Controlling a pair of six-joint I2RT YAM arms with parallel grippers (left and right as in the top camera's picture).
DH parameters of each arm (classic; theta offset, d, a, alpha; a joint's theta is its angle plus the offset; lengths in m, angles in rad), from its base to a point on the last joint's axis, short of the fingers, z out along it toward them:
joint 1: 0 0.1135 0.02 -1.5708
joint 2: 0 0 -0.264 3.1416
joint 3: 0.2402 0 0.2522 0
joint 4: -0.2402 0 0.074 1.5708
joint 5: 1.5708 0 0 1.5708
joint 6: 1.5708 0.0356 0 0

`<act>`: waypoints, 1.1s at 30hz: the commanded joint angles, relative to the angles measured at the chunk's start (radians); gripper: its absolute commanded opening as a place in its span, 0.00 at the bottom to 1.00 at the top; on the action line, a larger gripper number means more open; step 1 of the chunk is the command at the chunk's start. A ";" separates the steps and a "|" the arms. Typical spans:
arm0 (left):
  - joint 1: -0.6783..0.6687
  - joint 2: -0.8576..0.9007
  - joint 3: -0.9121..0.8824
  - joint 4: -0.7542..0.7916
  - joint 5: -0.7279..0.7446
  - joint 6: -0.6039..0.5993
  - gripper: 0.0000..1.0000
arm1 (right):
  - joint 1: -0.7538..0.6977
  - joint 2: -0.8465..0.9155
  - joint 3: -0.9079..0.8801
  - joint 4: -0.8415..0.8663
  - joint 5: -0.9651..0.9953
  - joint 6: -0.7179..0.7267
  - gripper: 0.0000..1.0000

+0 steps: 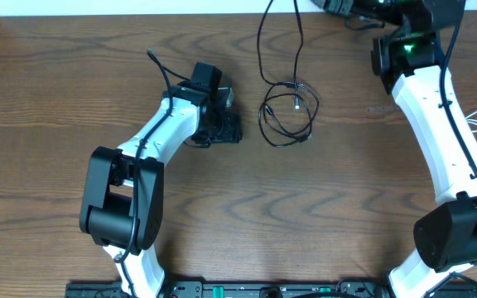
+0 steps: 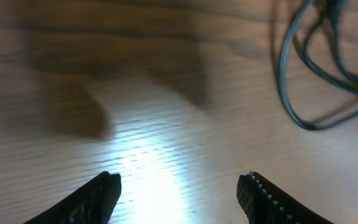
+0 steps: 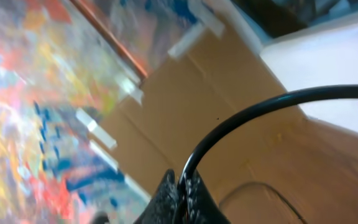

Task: Untangle cables
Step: 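Lift the black cable high toward the far top right with the right gripper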

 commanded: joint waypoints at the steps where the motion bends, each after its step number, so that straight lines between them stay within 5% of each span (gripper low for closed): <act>1: 0.017 0.014 -0.004 -0.004 -0.062 -0.042 0.65 | 0.006 -0.024 0.018 -0.122 -0.113 -0.203 0.02; 10: 0.024 0.014 -0.004 -0.004 -0.062 -0.042 0.66 | 0.003 -0.024 0.018 -0.743 -0.130 -0.645 0.02; 16: 0.024 0.014 -0.004 -0.004 -0.062 -0.042 0.66 | 0.003 -0.025 0.018 -0.871 -0.096 -0.728 0.01; 20: 0.024 0.014 -0.004 -0.004 -0.062 -0.041 0.66 | 0.002 -0.037 0.018 -0.693 -0.127 -0.654 0.01; 30: 0.024 0.014 -0.004 -0.004 -0.062 -0.041 0.66 | -0.023 -0.064 0.018 0.138 -0.125 -0.221 0.02; 33: 0.024 0.014 -0.004 -0.004 -0.062 -0.041 0.66 | -0.050 -0.064 0.018 0.236 -0.126 -0.198 0.01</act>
